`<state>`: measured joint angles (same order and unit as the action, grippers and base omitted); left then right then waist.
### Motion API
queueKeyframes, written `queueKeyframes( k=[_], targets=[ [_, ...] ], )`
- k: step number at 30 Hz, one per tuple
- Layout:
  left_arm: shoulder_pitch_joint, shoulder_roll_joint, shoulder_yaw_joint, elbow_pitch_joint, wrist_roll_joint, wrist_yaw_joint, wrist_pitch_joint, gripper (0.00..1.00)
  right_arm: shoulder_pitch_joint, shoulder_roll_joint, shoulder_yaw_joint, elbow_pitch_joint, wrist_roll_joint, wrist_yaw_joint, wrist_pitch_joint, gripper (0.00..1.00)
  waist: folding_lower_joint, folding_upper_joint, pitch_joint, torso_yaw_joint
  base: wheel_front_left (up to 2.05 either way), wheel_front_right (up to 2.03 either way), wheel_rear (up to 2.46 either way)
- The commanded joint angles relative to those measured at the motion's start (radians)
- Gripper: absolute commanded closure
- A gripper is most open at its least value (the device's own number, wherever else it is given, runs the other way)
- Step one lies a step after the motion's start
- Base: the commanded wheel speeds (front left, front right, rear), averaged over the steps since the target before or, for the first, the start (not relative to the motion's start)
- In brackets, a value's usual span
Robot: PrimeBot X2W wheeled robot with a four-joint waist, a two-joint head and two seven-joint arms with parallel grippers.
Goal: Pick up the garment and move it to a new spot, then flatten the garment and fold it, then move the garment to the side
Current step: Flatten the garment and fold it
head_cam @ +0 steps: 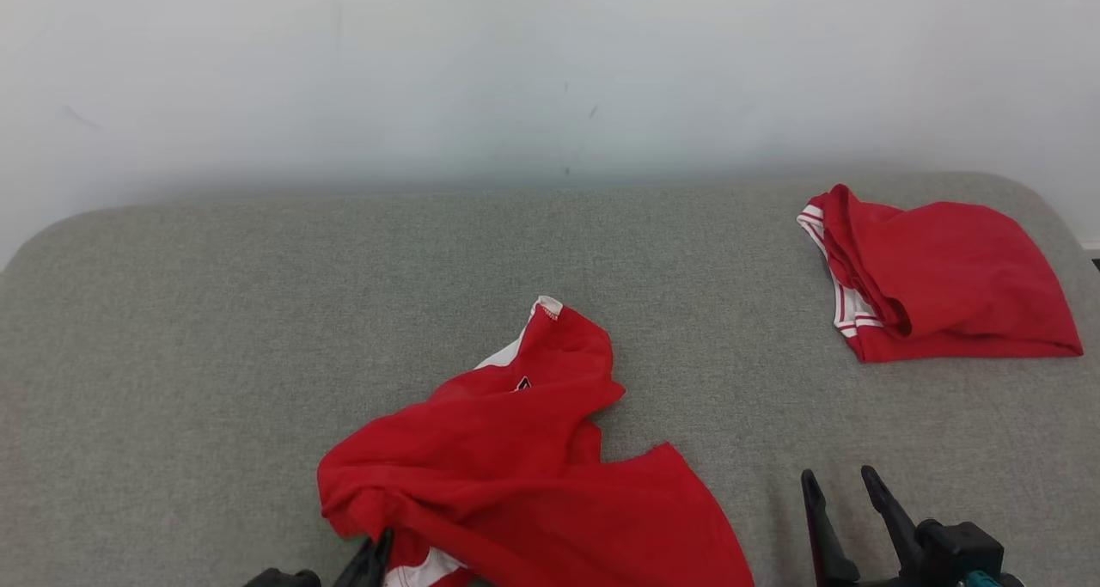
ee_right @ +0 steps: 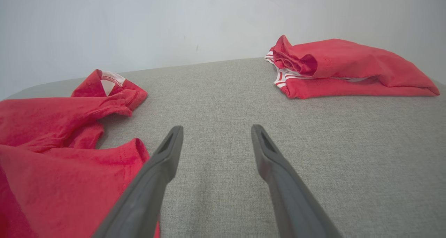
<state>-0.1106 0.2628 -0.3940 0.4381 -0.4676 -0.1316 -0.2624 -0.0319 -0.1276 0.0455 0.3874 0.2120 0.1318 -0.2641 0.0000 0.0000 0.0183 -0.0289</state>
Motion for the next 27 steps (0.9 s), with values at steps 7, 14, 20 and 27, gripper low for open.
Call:
queueKeyframes(
  k=[7, 14, 20, 27],
  targets=[
    [0.07, -0.033, 0.007, -0.002, 0.012, 0.002, -0.002, 0.0, 0.041, -0.016, -0.003, -0.012, -0.001, -0.003, 0.0, 0.0, 0.0, 0.0, -0.022, 0.022, 0.0, 0.0, 0.0],
    [0.145, -0.073, 0.068, -0.042, 0.026, 0.002, -0.002, 0.0, 0.079, -0.044, 0.028, -0.043, 0.007, -0.003, 0.0, 0.0, 0.0, 0.0, -0.037, 0.045, 0.0, 0.0, 0.0],
    [0.212, -0.107, 0.122, -0.063, 0.058, 0.002, -0.002, 0.0, 0.18, -0.083, 0.129, -0.071, 0.022, -0.003, 0.0, 0.0, 0.0, 0.0, -0.054, 0.06, 0.0, 0.0, 0.0],
    [0.23, -0.12, 0.146, -0.068, 0.083, 0.002, -0.002, 0.0, 0.234, -0.099, 0.178, -0.07, 0.034, -0.003, 0.0, 0.0, 0.0, 0.0, -0.051, 0.05, 0.0, 0.0, 0.0]
  ],
)
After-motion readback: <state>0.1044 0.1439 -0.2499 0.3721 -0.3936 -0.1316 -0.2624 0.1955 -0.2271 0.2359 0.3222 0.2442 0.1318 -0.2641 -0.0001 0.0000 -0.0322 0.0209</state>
